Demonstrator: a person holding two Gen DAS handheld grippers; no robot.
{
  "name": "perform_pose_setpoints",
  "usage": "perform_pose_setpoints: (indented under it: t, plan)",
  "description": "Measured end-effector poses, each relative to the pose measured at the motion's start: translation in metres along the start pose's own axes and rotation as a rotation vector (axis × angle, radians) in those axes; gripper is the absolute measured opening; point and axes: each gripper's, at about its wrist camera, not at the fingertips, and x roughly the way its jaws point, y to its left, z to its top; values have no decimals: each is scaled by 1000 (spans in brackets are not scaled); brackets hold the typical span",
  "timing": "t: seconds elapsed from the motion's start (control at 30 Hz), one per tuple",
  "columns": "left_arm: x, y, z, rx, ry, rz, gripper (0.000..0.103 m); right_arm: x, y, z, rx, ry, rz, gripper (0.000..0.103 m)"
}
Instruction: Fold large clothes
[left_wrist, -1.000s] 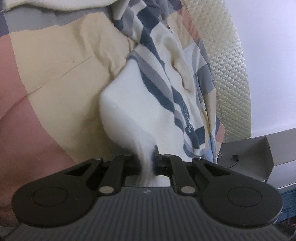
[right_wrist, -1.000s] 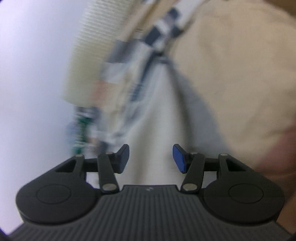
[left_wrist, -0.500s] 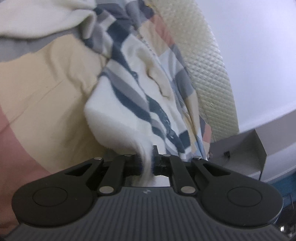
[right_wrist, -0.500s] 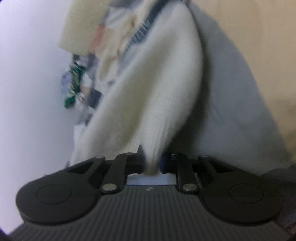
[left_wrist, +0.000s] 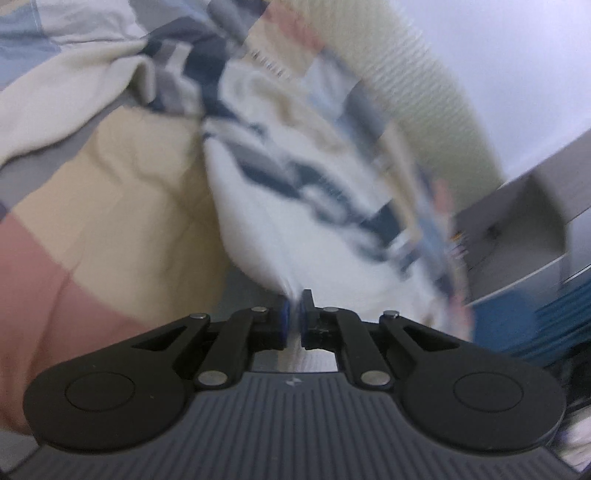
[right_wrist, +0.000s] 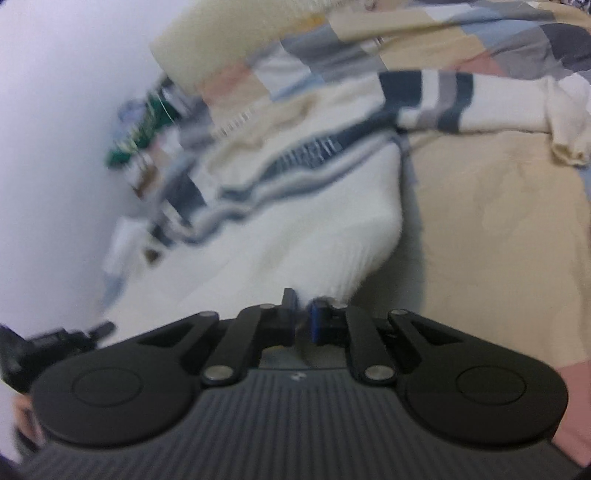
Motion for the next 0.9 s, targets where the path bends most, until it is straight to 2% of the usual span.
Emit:
perform_pose_setpoints:
  t: [0.1,0.2,0.3,0.4,0.47,0.53,0.6,0.67,0.7,0.73,0.77,0.8,0.9]
  plan:
    - [25,5,-9,26,80,122,6,22,-11,-17,15,93,-72,7]
    - [47,11,-17,39,142,210,7,44,-23,-32,60,153,-122,7]
    - [63,16,-21,55,182,256,7,60,-30,-43,73,187,-149,7]
    - [66,11,-23,92,174,255,8,62,-37,-45,115,195,-128,10]
    - [65,10,-22,106,162,243,16,53,-41,-41,147,175,-99,11]
    - [61,4,-20,120,127,255,38,44,-47,-36,184,166,-75,16]
    - [55,-5,-16,150,66,277,49,35,-54,-30,218,154,-48,18]
    - [49,-17,-9,180,12,286,51,29,-61,-24,247,140,-18,20]
    - [46,-23,-6,187,-4,280,51,26,-65,-19,264,128,-17,31]
    - [44,-29,-2,191,-19,268,52,22,-70,-13,276,107,-23,38]
    - [44,-36,1,198,-37,254,53,20,-72,-8,288,86,-28,53]
    - [45,-44,4,210,-49,249,54,16,-76,-2,296,59,-27,61]
    - [64,-64,7,249,-68,237,56,12,-91,20,306,-33,-12,61]
